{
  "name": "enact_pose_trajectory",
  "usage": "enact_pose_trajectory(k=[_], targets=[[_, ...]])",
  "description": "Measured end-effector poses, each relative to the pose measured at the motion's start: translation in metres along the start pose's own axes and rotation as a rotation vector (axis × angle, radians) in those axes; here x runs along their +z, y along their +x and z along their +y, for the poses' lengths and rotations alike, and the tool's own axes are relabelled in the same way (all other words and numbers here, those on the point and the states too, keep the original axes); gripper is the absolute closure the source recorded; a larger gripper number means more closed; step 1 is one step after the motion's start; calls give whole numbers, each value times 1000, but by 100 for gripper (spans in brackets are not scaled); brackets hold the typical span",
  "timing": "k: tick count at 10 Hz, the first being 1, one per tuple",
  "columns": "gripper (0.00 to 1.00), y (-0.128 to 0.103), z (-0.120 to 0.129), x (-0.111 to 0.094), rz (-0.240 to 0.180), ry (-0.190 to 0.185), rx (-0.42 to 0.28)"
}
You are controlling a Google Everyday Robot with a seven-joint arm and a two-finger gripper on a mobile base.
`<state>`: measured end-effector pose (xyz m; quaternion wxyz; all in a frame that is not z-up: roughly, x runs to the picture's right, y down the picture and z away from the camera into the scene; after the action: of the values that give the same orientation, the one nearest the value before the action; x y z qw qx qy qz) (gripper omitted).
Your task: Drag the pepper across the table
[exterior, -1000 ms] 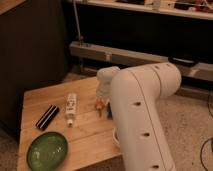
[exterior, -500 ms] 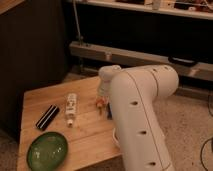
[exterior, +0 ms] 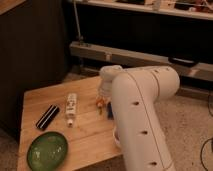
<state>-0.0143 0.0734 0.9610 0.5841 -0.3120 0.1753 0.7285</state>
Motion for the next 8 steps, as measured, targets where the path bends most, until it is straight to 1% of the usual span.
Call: enact_pose_trajectory(k=[4,5,6,8], targets=[[82,0,2,-2,3,3,-4],[82,-2,-1,-1,12,-7,4],[82,-9,-6,-1,12,-26,13],[82,-10,-7,-2,7,-26,13]])
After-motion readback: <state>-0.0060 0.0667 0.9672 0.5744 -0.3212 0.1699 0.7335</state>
